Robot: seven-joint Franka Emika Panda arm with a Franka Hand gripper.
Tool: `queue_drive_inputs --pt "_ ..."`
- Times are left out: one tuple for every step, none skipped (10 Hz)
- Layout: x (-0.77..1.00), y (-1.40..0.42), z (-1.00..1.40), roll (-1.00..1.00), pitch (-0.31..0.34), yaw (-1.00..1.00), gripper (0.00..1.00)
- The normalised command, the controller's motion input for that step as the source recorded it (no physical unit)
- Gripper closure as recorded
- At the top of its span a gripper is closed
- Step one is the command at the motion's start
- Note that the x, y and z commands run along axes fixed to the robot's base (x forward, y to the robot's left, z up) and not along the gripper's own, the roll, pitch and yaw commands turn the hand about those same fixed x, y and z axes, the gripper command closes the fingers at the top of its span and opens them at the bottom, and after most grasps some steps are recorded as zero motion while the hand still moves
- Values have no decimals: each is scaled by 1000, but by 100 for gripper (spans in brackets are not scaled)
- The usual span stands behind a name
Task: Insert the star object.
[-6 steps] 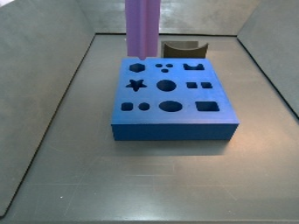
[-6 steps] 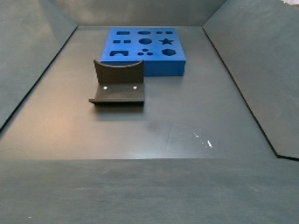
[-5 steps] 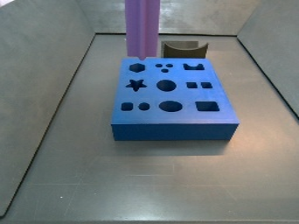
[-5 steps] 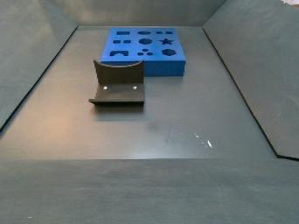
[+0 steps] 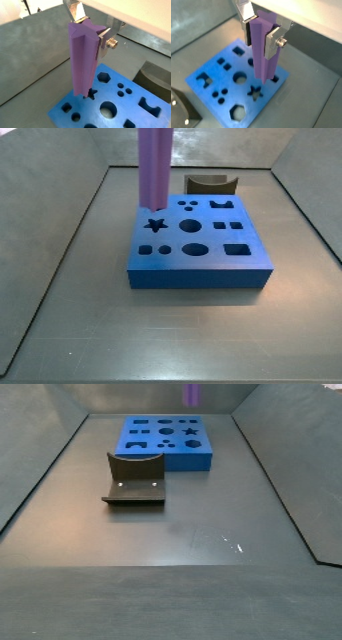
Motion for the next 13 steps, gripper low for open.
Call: queue_drive_inputs --pt "-20 291 -600 0 -19 0 100" --pt "-6 249 -546 -80 -100 0 100" --pt "-63 283 -529 -141 -137 0 100" --pt "-66 263 -446 -59 -79 0 100" --pt "-120 240 -371 0 -26 0 100" --pt "0 186 -343 53 0 66 100" --pt "20 146 -334 33 0 103 100" --pt "191 126 -371 4 0 40 100" --pt "309 103 -400 6 26 0 100" --pt "451 69 -417 0 50 0 100" --pt "369 -9 -369 0 10 -29 100" --pt "186 -174 -291 -6 -16 -143 100" --pt "74 -163 -280 0 -31 -91 100"
